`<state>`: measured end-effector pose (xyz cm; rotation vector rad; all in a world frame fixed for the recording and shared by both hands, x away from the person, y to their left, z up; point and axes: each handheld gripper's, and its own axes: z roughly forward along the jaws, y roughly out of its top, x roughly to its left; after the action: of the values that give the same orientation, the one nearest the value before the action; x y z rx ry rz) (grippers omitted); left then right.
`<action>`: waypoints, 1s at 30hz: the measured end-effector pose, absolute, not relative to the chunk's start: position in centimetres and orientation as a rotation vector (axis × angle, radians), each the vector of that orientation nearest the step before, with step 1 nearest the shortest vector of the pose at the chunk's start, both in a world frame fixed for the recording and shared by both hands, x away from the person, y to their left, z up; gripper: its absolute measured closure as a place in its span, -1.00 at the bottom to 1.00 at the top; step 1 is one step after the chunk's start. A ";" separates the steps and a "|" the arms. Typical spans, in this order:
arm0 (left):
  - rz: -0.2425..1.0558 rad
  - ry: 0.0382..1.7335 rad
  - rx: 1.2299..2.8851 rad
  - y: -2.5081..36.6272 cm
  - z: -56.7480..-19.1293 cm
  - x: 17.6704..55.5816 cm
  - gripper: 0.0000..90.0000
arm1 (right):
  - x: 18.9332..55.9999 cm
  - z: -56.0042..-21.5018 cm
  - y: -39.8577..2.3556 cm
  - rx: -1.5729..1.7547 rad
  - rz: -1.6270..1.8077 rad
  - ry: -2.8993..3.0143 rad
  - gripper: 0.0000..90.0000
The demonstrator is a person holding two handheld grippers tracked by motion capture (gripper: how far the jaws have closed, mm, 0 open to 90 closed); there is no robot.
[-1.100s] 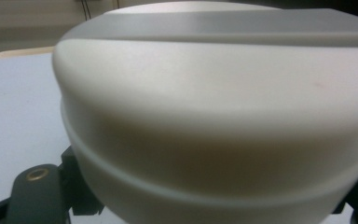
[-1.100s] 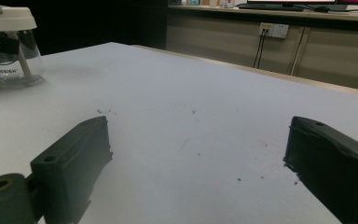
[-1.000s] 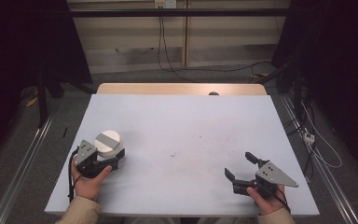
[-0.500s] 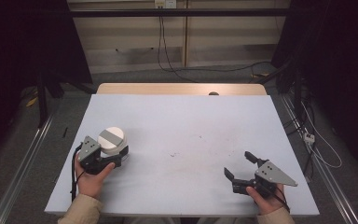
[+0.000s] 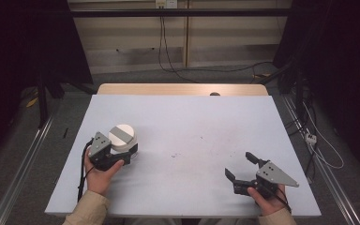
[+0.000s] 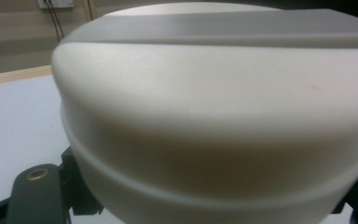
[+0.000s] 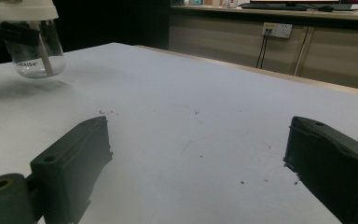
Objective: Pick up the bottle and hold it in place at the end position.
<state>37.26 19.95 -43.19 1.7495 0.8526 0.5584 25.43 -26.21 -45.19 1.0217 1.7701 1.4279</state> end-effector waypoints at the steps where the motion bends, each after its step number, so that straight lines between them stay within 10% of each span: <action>1: 0.559 0.854 1.748 19.7 -43.2 37.3 -0.58 | 25.4 -45.2 -26.2 1.022 1.430 1.774 -0.86; 30: 0.528 0.793 1.773 16.0 -42.6 39.0 -0.58 | 25.5 -45.2 -26.3 1.031 1.445 1.766 -0.88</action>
<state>39.02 16.01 -42.62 1.7730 0.7934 0.5283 25.47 -26.28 -45.24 1.0309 1.7655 1.4455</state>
